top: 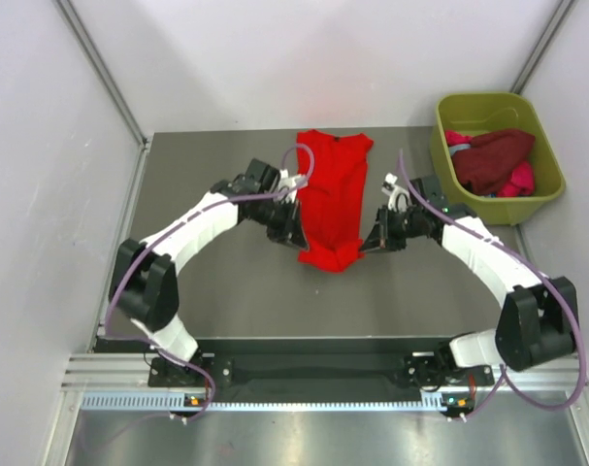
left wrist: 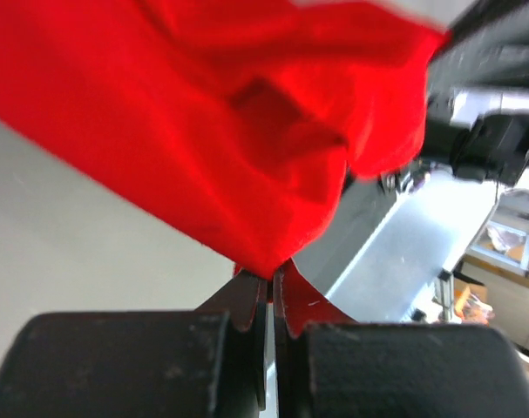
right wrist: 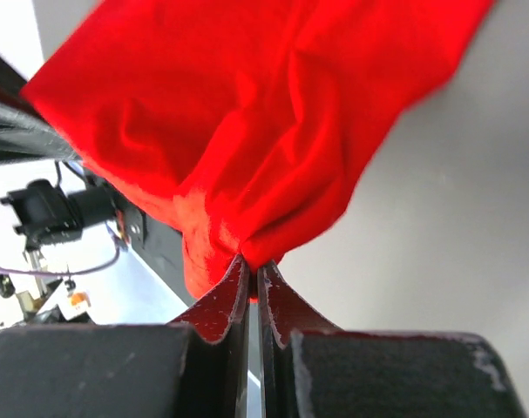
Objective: Fold and stack the t-shirts
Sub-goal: Fold the tshirt
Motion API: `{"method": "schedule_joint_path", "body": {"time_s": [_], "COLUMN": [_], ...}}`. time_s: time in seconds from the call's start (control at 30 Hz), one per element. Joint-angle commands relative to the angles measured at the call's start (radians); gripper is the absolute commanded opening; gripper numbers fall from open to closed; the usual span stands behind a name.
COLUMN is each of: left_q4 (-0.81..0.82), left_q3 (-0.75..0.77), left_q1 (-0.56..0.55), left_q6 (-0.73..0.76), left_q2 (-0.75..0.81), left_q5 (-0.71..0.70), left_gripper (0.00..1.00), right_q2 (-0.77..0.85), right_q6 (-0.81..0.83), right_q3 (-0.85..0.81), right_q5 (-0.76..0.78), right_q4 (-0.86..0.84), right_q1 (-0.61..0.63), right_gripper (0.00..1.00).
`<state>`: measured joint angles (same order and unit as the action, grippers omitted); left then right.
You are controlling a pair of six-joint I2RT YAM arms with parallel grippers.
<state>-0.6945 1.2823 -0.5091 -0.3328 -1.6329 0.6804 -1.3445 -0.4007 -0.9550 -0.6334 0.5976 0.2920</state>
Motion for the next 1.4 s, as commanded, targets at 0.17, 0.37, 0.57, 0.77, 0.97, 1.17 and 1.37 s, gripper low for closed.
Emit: {"method": "schedule_joint_path", "body": {"time_s": [0.17, 0.37, 0.57, 0.77, 0.97, 1.17, 1.37], "left_q4": [-0.088, -0.158, -0.174, -0.171, -0.122, -0.030, 0.056], "left_q3": [0.377, 0.618, 0.831, 0.977, 1.025, 1.104, 1.151], "left_q1": [0.092, 0.158, 0.208, 0.218, 0.218, 0.227, 0.250], "left_q6": [0.104, 0.152, 0.127, 0.100, 0.067, 0.054, 0.048], "left_q2": [-0.297, -0.514, -0.662, -0.777, -0.872, -0.967, -0.996], "left_q5": [0.031, 0.053, 0.054, 0.070, 0.082, 0.018, -0.036], "left_gripper": [0.00, 0.00, 0.00, 0.00, 0.08, 0.10, 0.03], "right_q2": [-0.223, -0.399, -0.491, -0.606, -0.709, -0.795, -0.844], "right_q6": [-0.024, -0.012, 0.005, 0.023, 0.023, 0.042, 0.065], "right_q3": [-0.223, -0.401, -0.496, -0.610, -0.715, -0.741, -0.806], "right_q5": [0.006, 0.035, 0.066, 0.070, 0.080, 0.115, 0.146], "right_q4": [-0.111, -0.153, -0.197, -0.173, -0.177, -0.234, -0.225], "right_q1": [-0.043, -0.068, -0.071, -0.077, -0.080, -0.082, -0.093], "right_gripper": [0.00, 0.00, 0.00, 0.00, 0.00, 0.00, 0.00]}}
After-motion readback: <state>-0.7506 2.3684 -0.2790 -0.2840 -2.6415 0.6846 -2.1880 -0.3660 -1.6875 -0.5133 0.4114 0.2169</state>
